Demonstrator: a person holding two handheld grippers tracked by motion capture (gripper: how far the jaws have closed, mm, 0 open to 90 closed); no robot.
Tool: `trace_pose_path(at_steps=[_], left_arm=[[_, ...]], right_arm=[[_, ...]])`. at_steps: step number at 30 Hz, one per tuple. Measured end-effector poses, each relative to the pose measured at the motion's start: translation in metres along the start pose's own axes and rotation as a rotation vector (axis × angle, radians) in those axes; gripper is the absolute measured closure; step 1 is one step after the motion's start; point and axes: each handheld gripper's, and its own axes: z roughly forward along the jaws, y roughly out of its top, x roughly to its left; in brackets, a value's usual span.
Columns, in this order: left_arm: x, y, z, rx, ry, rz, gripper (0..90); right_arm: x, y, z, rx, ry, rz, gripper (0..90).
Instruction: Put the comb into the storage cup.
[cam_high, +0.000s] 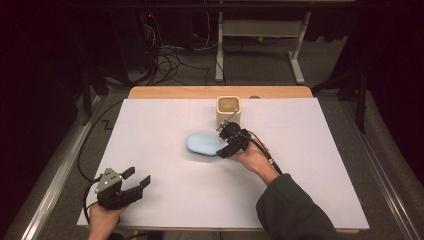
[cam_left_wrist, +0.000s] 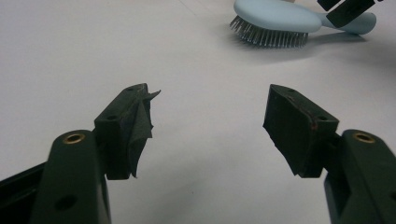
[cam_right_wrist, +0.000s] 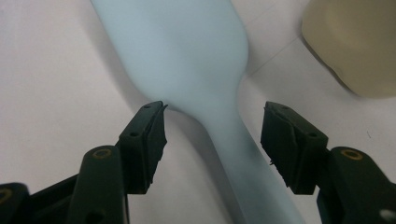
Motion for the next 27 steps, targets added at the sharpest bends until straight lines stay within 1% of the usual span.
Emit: trace_pose_path(at_steps=[3,4,5,6,12,13,16,17,20,22,23,24,27], left_arm=[[0.0,0.0,0.0,-0.001,0.0,0.0,32.5],[0.0,0.0,0.0,-0.001,0.0,0.0,32.5],[0.0,0.0,0.0,-0.002,-0.001,-0.001,32.5],[0.0,0.0,0.0,0.0,-0.002,-0.001,32.5],[0.0,0.0,0.0,0.001,-0.002,0.001,32.4],[0.0,0.0,0.0,0.001,-0.002,0.0,32.4],[0.0,0.0,0.0,0.0,-0.002,0.001,32.4],[0.0,0.0,0.0,0.001,-0.003,0.001,32.4],[0.0,0.0,0.0,0.002,-0.003,0.001,32.4],[0.0,0.0,0.0,0.002,-0.002,0.001,32.4],[0.0,0.0,0.0,0.002,-0.002,0.001,32.4],[0.0,0.0,0.0,0.002,-0.003,0.001,32.4],[0.0,0.0,0.0,0.001,-0.003,0.001,32.5]], right_arm=[[-0.002,0.003,0.004,0.027,0.004,0.012,40.8],[-0.002,0.003,0.004,0.027,0.004,0.012,40.8],[-0.003,0.003,0.006,0.032,0.019,0.025,40.9],[-0.004,0.004,0.006,0.029,0.021,0.01,40.9],[-0.005,0.004,0.006,0.042,0.04,0.022,41.5],[-0.005,0.004,0.007,0.041,0.041,0.011,41.5],[-0.004,0.004,0.008,0.054,0.046,0.007,41.2],[-0.004,0.003,0.008,0.057,0.04,-0.001,41.1],[-0.004,0.003,0.009,0.06,0.044,-0.005,41.1],[-0.002,0.003,0.01,0.07,0.046,0.0,41.3],[-0.002,0.003,0.011,0.074,0.047,-0.008,41.7],[-0.001,0.004,0.012,0.082,0.048,-0.001,41.8],[-0.001,0.004,0.016,0.087,0.042,-0.021,42.9]])
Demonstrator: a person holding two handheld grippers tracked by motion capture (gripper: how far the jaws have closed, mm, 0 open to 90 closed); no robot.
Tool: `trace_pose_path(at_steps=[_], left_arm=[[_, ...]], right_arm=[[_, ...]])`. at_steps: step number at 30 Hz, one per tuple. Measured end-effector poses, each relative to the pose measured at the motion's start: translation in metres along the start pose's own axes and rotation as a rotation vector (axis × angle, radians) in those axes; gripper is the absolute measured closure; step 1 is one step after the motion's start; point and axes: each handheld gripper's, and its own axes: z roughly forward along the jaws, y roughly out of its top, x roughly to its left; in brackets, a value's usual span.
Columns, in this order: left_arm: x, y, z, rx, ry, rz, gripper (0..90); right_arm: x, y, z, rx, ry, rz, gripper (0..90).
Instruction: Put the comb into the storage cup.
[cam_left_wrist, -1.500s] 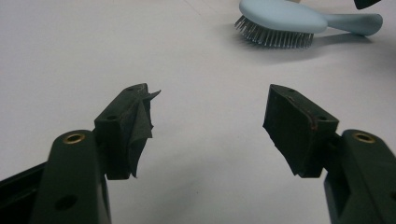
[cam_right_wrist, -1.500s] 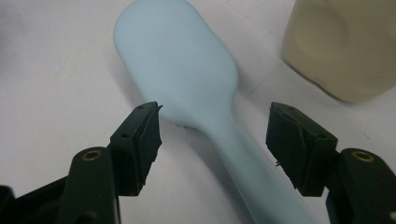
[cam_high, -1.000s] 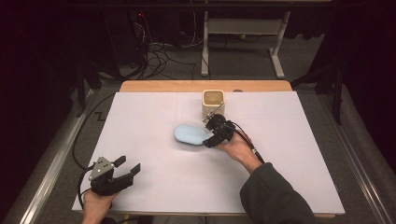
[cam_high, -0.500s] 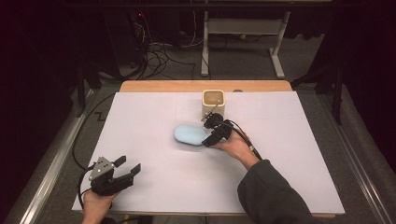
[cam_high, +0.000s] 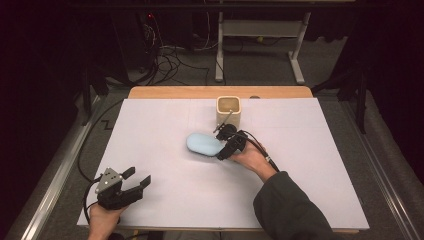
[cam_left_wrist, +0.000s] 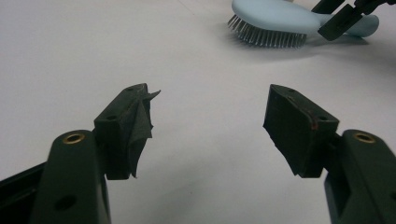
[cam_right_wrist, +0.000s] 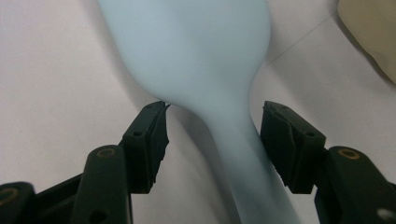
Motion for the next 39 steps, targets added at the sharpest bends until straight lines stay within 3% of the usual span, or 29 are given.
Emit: trace_pose_path(at_steps=[9,19,27,31,39], left_arm=[[0.0,0.0,0.0,-0.002,0.0,0.001,32.4],[-0.001,0.001,-0.001,-0.013,0.006,0.003,32.9],[-0.001,0.001,-0.002,-0.013,0.006,0.003,33.0],[-0.001,0.001,-0.002,-0.016,0.007,0.002,33.0],[-0.001,0.001,-0.002,-0.014,0.007,0.0,33.0]], right_arm=[[0.003,0.002,0.002,0.024,-0.022,0.003,53.1],[0.005,0.004,0.009,0.051,-0.029,0.017,57.4],[0.005,0.007,0.011,0.065,-0.032,0.011,62.5],[0.008,0.01,0.011,0.09,-0.031,-0.005,69.6],[0.008,0.011,0.011,0.098,-0.025,-0.023,70.4]])
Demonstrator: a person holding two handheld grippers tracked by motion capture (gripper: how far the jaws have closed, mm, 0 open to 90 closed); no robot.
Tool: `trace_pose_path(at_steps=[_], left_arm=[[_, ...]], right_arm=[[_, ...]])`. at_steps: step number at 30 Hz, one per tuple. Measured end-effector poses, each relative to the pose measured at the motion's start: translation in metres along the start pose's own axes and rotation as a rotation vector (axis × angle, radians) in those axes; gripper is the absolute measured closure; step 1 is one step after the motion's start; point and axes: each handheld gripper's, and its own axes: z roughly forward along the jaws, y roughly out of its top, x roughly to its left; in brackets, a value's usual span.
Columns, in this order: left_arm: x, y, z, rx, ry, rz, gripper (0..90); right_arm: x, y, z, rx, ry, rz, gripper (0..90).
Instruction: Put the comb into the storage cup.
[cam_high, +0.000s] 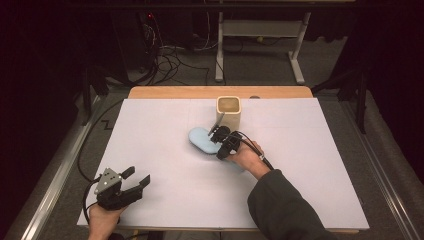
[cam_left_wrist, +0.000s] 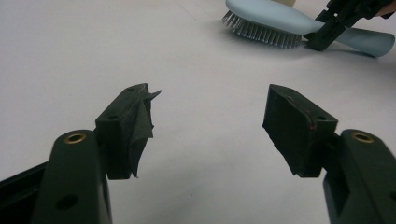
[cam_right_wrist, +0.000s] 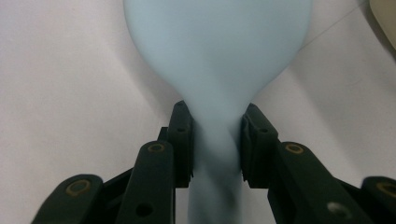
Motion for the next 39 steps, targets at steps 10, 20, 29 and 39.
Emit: trace_pose_path(at_steps=[10,20,29,39], left_arm=[[0.001,0.0,-0.001,-0.004,0.002,-0.003,33.1],[0.001,0.0,-0.001,-0.006,0.004,-0.004,33.0],[0.001,0.0,0.0,-0.007,0.003,-0.004,33.1],[0.0,0.0,0.0,-0.005,0.0,-0.005,33.0]], right_arm=[[-0.001,-0.001,-0.001,-0.007,0.0,-0.007,70.6],[0.001,-0.005,-0.003,-0.025,-0.012,-0.028,70.7],[0.002,-0.013,-0.009,-0.054,-0.009,-0.023,70.7],[-0.001,-0.034,-0.026,-0.118,-0.008,-0.009,70.7]])
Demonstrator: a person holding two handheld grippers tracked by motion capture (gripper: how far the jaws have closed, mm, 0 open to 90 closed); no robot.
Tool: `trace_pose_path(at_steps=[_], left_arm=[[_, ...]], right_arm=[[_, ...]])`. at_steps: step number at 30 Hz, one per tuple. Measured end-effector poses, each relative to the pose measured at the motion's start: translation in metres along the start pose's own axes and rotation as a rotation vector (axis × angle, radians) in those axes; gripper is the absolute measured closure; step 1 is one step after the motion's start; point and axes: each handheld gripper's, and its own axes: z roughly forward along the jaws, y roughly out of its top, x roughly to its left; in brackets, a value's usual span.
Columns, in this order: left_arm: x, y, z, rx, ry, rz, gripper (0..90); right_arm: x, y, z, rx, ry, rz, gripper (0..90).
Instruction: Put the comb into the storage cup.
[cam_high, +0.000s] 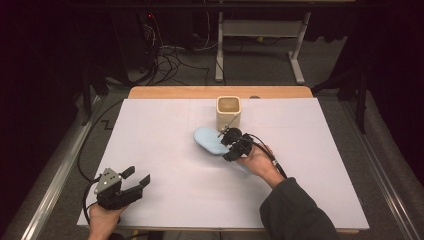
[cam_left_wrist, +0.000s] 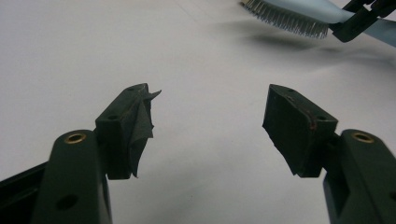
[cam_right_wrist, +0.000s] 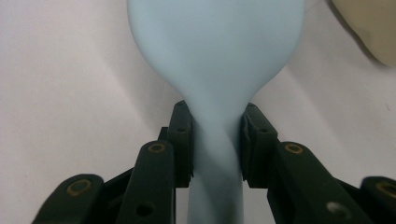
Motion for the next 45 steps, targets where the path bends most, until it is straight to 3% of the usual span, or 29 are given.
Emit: trace_pose_path(at_steps=[11,27,33,45], left_arm=[[0.0,0.0,0.0,-0.002,-0.003,0.0,33.0],[-0.001,0.0,0.0,-0.009,0.004,-0.004,33.2],[-0.001,0.0,-0.001,-0.019,0.013,-0.012,33.3],[-0.002,0.001,-0.002,-0.031,0.009,-0.012,33.3]], right_arm=[[-0.002,-0.032,-0.029,-0.098,-0.004,0.02,70.7],[-0.006,-0.082,-0.055,-0.206,-0.008,0.079,70.7],[0.0,-0.102,-0.066,-0.275,0.025,0.099,70.6],[0.013,-0.13,-0.07,-0.341,0.021,0.11,70.6]])
